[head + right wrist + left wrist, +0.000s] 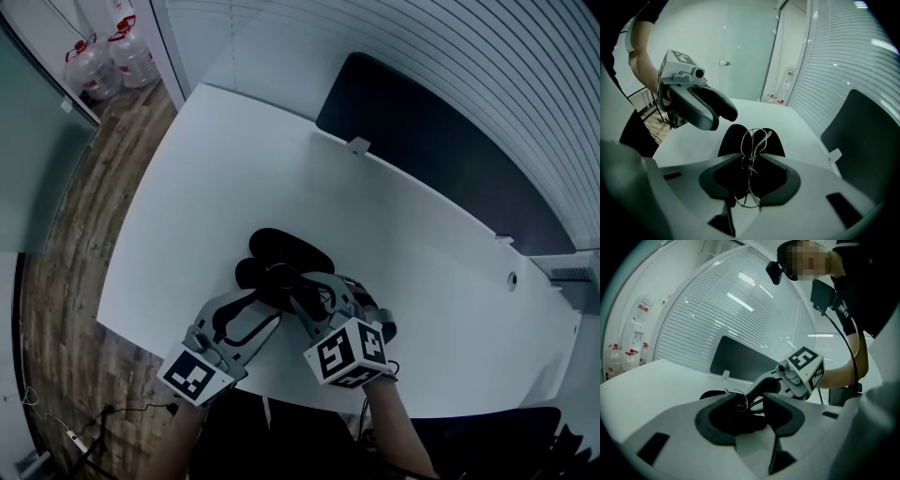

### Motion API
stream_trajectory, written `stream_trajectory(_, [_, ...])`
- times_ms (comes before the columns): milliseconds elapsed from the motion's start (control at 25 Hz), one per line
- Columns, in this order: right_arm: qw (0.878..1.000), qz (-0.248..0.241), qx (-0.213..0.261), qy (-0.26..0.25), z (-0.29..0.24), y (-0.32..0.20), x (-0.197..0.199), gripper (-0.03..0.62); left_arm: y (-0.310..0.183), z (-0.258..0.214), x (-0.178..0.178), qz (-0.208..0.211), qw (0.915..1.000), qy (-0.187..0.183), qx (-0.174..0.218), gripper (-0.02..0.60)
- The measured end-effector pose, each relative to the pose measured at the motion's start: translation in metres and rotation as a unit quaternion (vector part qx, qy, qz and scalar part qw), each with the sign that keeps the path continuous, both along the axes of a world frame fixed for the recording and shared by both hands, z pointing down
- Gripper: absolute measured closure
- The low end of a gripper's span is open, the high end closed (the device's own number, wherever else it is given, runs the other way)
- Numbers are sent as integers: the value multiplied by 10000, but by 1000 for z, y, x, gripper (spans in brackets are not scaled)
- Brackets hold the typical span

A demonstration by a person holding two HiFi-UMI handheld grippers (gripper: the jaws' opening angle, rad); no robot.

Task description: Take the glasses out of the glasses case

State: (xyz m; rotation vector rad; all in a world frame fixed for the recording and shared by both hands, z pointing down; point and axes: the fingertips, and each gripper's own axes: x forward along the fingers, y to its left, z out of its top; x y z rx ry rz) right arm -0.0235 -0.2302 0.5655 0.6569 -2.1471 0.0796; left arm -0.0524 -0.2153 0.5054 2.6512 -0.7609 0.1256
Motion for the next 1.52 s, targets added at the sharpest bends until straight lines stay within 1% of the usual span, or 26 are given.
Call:
stream_trajectory(320, [9983, 577, 9, -78, -10, 9, 37, 473, 9, -3, 26, 228, 9997, 27, 7, 414])
stream_trajectory(720, [9941, 1065, -200, -67, 2, 36, 80, 474, 24, 3, 59, 483, 9988, -30, -92, 414])
stream_trajectory(920, [9920, 1184, -427, -62, 21, 50, 94, 474, 33, 10, 69, 535, 9984, -75, -174, 414])
stream_trajectory(1200, [9902, 1196, -717, -19, 45, 58, 99, 474, 41, 21, 70, 495, 9983, -146, -287, 414])
stream_trajectory(1520, [9897, 1177, -805, -80, 51, 57, 100, 474, 41, 21, 69, 382, 9986, -196, -309, 414])
